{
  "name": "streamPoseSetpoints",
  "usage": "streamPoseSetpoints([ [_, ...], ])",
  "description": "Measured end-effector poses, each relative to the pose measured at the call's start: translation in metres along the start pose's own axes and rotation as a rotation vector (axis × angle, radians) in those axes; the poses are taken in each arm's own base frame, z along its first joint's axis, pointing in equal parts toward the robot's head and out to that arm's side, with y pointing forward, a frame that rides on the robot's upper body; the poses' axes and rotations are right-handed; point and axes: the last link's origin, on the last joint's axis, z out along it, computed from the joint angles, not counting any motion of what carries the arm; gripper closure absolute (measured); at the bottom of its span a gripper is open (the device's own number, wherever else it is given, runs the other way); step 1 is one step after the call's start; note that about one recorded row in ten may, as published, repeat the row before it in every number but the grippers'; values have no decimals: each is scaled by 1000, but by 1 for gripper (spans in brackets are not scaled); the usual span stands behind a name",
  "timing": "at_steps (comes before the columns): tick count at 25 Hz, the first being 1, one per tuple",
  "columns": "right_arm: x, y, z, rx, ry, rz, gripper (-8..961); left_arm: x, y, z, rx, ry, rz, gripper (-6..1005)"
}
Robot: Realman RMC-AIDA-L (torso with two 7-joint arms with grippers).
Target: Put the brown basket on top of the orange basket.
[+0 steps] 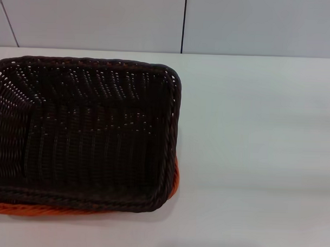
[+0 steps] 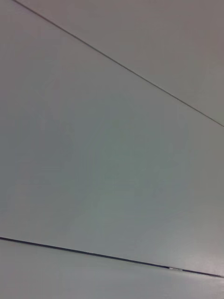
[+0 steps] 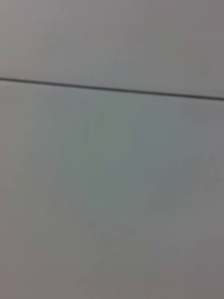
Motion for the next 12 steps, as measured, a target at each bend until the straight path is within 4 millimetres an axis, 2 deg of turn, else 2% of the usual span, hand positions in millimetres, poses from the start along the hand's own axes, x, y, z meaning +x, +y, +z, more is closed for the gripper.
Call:
streamPoseSetpoints([
  [3,10,0,-5,26,6,-8,243,0,0,-1,-5,-4,2,234],
  [5,29,3,-13,84,13,-15,243,-1,2,0,-17,-9,0,234],
  [12,56,13,-21,178,31,-43,243,-5,3,3,-24,-42,8,234],
])
